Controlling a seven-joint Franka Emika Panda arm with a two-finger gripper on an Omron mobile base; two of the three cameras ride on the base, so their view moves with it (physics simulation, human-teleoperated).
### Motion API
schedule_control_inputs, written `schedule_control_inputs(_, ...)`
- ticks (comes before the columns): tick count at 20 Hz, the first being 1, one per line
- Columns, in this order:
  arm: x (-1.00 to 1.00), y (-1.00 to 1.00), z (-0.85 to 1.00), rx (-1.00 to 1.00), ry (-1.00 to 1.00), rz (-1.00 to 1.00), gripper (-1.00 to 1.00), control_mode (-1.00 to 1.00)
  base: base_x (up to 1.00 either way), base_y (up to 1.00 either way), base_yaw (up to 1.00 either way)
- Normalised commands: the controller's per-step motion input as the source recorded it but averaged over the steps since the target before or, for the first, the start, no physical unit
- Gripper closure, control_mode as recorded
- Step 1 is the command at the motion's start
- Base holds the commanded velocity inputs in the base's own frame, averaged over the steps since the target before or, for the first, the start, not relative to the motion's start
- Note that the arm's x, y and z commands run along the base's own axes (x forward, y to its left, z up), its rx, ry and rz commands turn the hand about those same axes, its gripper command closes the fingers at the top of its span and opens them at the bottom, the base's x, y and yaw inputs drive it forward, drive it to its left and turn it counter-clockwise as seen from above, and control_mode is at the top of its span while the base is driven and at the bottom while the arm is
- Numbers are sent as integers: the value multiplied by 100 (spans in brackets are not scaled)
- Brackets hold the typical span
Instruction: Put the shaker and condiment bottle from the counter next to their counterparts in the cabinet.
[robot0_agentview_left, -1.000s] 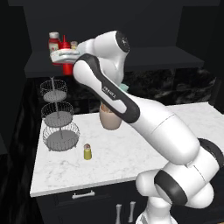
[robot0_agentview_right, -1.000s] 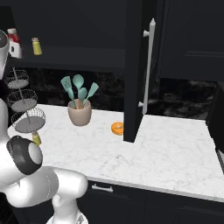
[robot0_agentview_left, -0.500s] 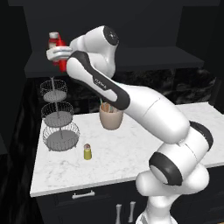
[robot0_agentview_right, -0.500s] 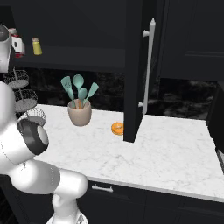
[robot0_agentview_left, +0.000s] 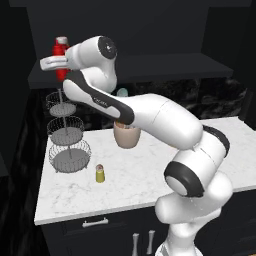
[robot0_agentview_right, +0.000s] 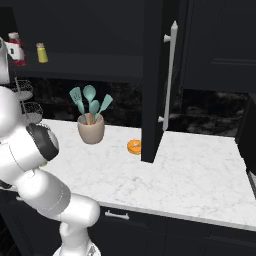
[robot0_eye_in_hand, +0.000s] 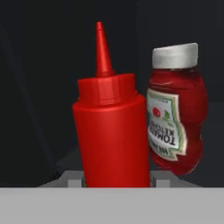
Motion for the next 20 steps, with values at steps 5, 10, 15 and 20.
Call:
schedule_control_inputs(5, 24, 20, -1, 0, -6, -4, 100, -100, 0, 0, 0)
schedule_control_inputs(10, 31, 3, -6, 1, -1, -4, 100, -100, 0, 0, 0)
schedule_control_inputs(15, 14, 5, -22, 0, 0, -1, 100, -100, 0, 0, 0)
schedule_control_inputs(20, 21, 8, -5, 0, 0, 0, 100, -100, 0, 0, 0)
